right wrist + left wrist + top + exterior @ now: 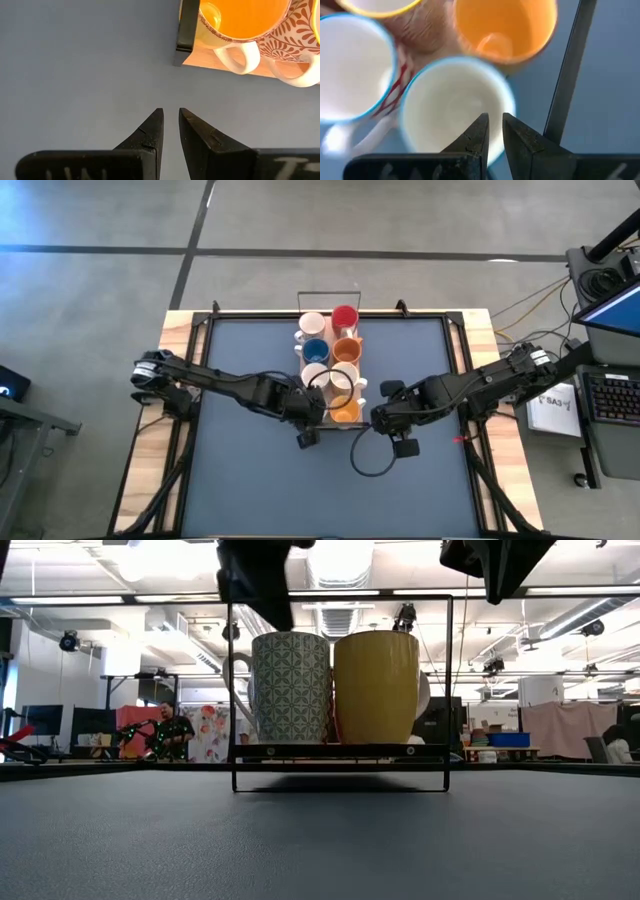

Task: Place coffee mugs
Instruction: Return to Home Position

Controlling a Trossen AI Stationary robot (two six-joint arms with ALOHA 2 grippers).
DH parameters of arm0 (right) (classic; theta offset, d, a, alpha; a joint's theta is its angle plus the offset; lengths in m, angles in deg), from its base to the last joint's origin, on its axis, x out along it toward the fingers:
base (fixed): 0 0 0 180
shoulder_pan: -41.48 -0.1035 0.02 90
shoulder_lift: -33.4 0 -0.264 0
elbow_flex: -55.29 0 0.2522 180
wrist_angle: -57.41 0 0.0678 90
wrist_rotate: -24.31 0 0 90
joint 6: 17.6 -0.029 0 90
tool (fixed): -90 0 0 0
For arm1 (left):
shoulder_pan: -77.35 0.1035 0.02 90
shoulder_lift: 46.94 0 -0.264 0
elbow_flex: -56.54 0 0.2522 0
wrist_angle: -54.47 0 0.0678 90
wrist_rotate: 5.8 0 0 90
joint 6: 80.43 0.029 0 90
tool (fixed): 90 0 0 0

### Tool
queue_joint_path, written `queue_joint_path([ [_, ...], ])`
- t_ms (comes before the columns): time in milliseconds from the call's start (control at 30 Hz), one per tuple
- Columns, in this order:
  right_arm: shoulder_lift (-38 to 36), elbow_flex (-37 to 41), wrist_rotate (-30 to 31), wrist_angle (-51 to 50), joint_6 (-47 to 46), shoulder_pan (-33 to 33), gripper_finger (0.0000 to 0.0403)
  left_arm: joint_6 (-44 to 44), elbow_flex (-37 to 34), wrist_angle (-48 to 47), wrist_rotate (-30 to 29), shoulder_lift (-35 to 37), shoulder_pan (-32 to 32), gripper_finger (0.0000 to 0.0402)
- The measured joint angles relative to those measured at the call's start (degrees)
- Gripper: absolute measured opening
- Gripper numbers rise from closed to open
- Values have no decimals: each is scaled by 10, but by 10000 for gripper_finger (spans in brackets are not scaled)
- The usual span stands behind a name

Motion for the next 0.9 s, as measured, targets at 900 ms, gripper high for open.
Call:
queue_joint_path([
  [900,-219,205,48,122,-60,13,50,-119,-160,-142,-177,313,-42,36],
])
